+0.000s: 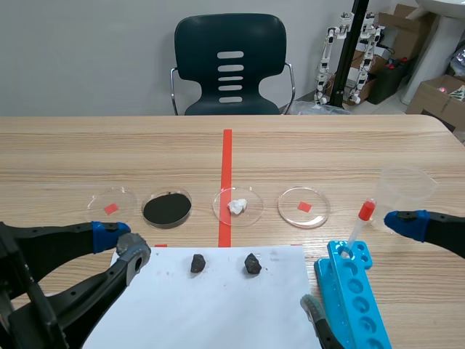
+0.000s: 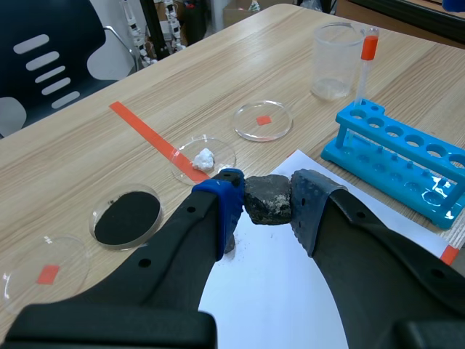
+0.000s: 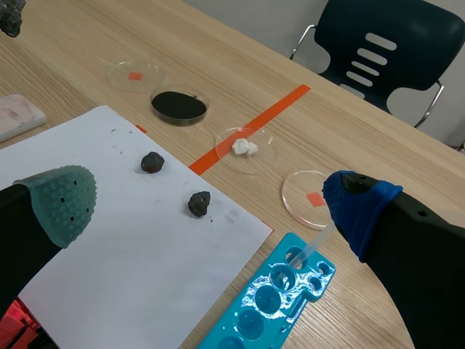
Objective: Lower the mineral onto the iron filings and hold still
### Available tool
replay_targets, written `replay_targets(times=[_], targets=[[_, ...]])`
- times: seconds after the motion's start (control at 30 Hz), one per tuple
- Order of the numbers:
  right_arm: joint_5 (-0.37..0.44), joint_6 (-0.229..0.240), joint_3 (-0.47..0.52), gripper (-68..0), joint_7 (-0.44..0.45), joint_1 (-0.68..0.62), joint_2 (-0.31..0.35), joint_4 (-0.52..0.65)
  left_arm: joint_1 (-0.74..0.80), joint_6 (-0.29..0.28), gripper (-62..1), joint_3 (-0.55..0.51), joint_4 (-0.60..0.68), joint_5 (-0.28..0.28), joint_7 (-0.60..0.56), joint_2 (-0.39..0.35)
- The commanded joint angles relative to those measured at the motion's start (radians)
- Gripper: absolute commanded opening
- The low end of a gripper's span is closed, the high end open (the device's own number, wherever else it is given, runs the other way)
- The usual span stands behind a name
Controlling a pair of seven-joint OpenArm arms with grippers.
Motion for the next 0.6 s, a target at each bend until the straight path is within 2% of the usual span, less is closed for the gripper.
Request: replay_targets(times=[0.0,0.57], targets=[[0.012,-0.005,0.005,0.4,0.015,0.003,0.0,0.022,0.003,0.003,-49.6,-0.002,0.016,-0.013,-0.014,0.007],[0.012,-0.005,0.005,0.4,0.015,0.003,0.0,0.022,-0.001,0.005,-49.6,-0.002,0.016,-0.013,-0.01,0.007]])
